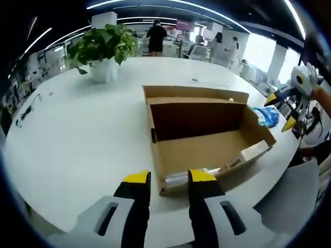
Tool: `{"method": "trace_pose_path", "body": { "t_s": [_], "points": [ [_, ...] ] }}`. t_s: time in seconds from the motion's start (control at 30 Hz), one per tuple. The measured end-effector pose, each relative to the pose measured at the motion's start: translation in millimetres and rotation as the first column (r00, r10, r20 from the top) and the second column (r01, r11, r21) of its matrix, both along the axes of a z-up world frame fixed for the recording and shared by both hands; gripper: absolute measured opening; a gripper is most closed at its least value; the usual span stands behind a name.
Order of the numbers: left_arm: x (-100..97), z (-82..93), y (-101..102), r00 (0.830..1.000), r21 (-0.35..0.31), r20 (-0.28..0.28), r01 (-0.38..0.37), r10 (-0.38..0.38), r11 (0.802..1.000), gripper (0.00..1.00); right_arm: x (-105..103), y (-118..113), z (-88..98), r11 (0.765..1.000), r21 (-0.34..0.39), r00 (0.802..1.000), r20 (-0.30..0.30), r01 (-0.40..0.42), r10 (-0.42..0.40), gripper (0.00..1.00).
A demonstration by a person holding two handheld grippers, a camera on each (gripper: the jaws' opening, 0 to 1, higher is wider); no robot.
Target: Operate the shoe box by opening the lid, removing the specified soft item, and placing it in the target area until the item is outside and the box remains undamaged.
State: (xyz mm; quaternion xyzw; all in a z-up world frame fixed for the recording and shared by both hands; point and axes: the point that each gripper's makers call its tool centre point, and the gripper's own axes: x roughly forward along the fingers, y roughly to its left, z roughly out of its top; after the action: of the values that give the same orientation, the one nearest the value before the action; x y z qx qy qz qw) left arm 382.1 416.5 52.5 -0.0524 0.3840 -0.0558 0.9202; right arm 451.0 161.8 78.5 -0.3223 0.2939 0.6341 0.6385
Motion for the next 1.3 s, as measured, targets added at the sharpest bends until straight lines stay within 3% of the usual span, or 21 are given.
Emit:
{"method": "trace_pose_path", "body": {
  "t_s": [0.3, 0.53, 1.03, 1.3],
  "points": [
    [1.5, -6.8, 8.4, 0.997, -0.029, -0.01, -0.082, 0.081, 0.996, 0.03, -0.1, 12.6, -14.6, 0.999, -0.021, 0.999, -0.018, -0.028, 0.028, 0.46],
    [2.8, -8.8, 8.1, 0.991, -0.066, -0.014, -0.132, 0.131, 0.989, 0.03, -0.9, 19.9, -26.7, 0.997, -0.048, 0.998, -0.033, -0.058, 0.057, 0.44],
    [3.4, -10.1, 8.2, 0.993, -0.064, -0.032, -0.118, 0.116, 0.991, 0.03, -13.6, 36.9, -49.6, 0.991, -0.071, 0.984, -0.143, -0.112, 0.101, 0.44],
    [4.9, -11.0, 10.3, 0.992, -0.069, -0.037, -0.119, 0.117, 0.99, 0.03, -16.9, 39.3, -58.5, 0.989, -0.088, 0.982, -0.154, -0.122, 0.107, 0.4]
  ]
}}
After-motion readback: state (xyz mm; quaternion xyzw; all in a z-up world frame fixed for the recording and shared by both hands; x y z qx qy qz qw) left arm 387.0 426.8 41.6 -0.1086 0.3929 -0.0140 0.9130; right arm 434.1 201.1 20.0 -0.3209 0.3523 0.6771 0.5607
